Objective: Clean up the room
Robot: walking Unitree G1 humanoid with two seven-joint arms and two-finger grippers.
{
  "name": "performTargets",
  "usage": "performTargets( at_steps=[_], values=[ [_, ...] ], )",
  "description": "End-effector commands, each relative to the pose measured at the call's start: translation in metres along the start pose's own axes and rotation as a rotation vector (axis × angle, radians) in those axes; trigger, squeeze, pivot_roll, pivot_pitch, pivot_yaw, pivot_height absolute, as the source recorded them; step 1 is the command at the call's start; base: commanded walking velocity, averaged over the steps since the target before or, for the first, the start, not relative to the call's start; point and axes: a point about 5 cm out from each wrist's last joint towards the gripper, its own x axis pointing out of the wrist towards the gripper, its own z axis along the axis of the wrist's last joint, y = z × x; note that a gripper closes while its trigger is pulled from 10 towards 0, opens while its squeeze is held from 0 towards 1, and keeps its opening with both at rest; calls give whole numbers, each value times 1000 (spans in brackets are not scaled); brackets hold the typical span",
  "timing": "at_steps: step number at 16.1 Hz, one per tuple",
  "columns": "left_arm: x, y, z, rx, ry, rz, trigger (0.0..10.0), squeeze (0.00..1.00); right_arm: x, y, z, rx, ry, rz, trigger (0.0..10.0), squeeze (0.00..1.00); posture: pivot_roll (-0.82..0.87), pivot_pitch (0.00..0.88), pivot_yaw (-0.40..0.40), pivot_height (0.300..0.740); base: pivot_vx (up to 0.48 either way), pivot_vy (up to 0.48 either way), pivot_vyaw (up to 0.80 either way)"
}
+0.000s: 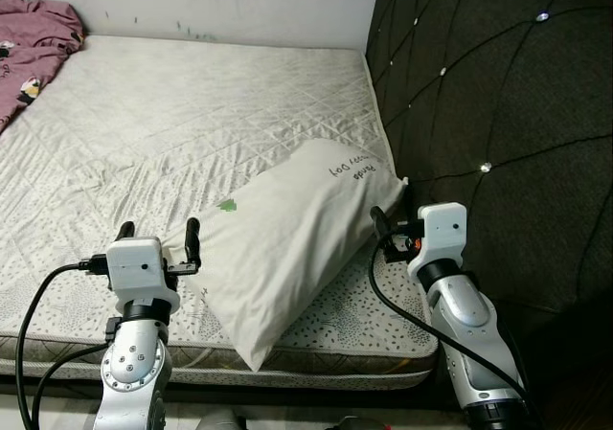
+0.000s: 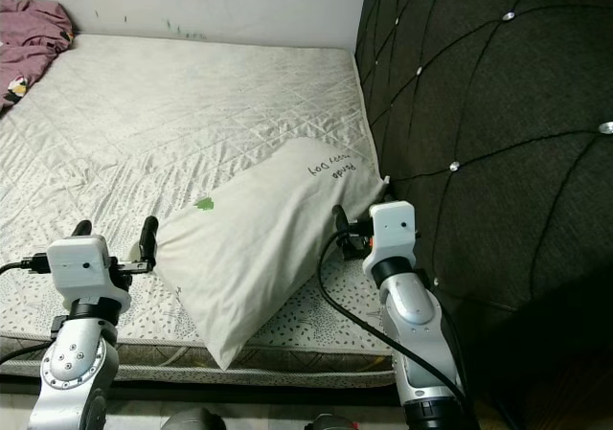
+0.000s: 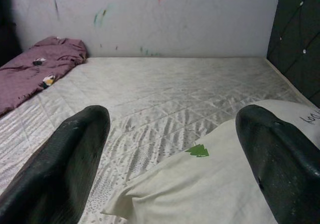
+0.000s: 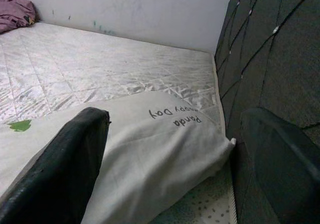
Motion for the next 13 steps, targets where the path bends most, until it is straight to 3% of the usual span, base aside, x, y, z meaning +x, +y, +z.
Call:
performTargets(
  at_steps=[1,8,13],
  values=[
    [2,-2,3,7,-5,-18,10000,0,1,-2,4,2,-8,-3,10000,0,-37,33,-25,716,0,0,0],
    [11,-5,8,10,-33,-38,10000,0,5,0,5,2,-10,20,10000,0,-39,34,-29,641,0,0,0],
    [15,-4,9,25,-41,-32,10000,0,7,0,5,-3,-7,31,10000,0,-42,34,-31,641,0,0,0]
  ],
)
